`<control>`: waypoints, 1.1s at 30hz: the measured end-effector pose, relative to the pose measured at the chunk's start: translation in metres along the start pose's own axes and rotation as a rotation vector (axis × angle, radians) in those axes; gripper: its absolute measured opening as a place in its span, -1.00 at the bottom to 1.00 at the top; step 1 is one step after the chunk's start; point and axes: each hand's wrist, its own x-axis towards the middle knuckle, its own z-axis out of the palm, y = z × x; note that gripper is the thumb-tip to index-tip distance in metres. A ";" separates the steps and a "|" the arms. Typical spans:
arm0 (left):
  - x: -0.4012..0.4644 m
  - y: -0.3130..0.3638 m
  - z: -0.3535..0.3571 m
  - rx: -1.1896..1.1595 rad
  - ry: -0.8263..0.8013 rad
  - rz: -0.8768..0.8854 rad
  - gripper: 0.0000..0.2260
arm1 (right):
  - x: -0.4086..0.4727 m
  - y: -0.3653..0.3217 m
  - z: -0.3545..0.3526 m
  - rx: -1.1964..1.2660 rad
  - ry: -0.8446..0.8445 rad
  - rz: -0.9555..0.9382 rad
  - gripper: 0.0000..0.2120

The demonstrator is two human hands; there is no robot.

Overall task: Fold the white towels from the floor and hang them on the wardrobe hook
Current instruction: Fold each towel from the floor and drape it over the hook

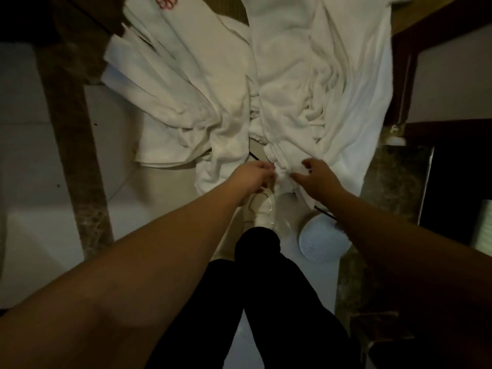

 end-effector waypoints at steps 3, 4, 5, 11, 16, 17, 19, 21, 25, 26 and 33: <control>0.041 -0.002 0.015 -0.027 -0.010 -0.021 -0.77 | 0.029 0.007 0.012 0.048 0.041 -0.030 -0.39; 0.052 -0.003 0.019 -0.032 -0.012 -0.029 -0.74 | 0.037 0.010 0.016 0.063 0.056 -0.039 -0.42; 0.061 -0.005 0.021 -0.041 -0.013 -0.037 -0.74 | 0.043 0.012 0.019 0.075 0.074 -0.046 -0.45; 0.096 -0.006 0.025 -0.103 0.047 -0.030 -0.88 | 0.066 0.021 0.035 0.015 0.200 -0.066 -0.67; 0.095 0.003 0.033 -0.081 0.061 -0.010 -0.95 | 0.062 0.018 0.034 -0.046 0.180 -0.080 -0.76; 0.092 0.007 0.035 -0.065 0.060 -0.002 -0.93 | 0.058 0.015 0.032 -0.018 0.171 -0.071 -0.74; 0.085 0.013 0.038 -0.065 0.035 0.017 -0.87 | 0.048 0.010 0.027 0.079 0.174 -0.039 -0.69; 0.068 0.018 0.037 -0.104 -0.025 0.028 -0.92 | 0.033 0.007 0.019 0.120 0.188 -0.055 -0.65; 0.020 0.023 0.025 -0.232 -0.138 0.071 -0.92 | -0.002 0.004 -0.003 0.049 0.190 -0.111 -0.63; 0.002 0.026 0.019 -0.271 -0.154 0.087 -0.89 | -0.015 -0.001 -0.009 0.055 0.172 -0.122 -0.67; -0.127 0.071 -0.030 -0.506 -0.015 0.231 -0.79 | -0.112 -0.044 -0.063 0.109 0.078 -0.149 -0.72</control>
